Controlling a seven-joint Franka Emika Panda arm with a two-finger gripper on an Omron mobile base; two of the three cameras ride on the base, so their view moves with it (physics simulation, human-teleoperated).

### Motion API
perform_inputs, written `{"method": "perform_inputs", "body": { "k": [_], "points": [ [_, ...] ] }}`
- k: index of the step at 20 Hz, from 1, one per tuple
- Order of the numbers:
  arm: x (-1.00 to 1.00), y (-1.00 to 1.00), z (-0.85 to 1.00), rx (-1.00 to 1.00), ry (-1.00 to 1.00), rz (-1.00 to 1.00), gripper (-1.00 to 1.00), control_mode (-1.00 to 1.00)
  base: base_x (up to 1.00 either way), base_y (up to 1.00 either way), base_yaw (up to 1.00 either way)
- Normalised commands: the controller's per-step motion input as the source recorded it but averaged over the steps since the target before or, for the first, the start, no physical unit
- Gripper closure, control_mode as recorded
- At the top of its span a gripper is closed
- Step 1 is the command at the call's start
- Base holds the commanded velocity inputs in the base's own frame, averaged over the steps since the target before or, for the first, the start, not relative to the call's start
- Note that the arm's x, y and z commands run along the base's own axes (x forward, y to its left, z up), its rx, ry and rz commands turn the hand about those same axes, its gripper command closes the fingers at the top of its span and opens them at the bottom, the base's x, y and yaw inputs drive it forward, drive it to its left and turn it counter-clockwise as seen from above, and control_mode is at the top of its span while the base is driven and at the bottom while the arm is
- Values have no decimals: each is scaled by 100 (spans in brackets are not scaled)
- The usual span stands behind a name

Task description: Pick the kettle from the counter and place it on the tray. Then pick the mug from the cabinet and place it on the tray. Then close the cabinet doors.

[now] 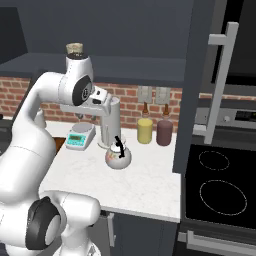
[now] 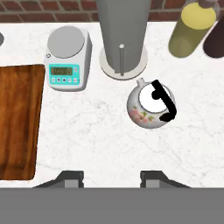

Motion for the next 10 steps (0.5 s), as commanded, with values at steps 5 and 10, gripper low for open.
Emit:
{"method": "perform_inputs", "body": {
  "k": [5,10],
  "points": [
    [0,-15,-14,-3,0,16,-100,-100,0,0,0],
    [-13,-58,-30,-6,0,24,-100,-100,0,0,0]
  ]
}}
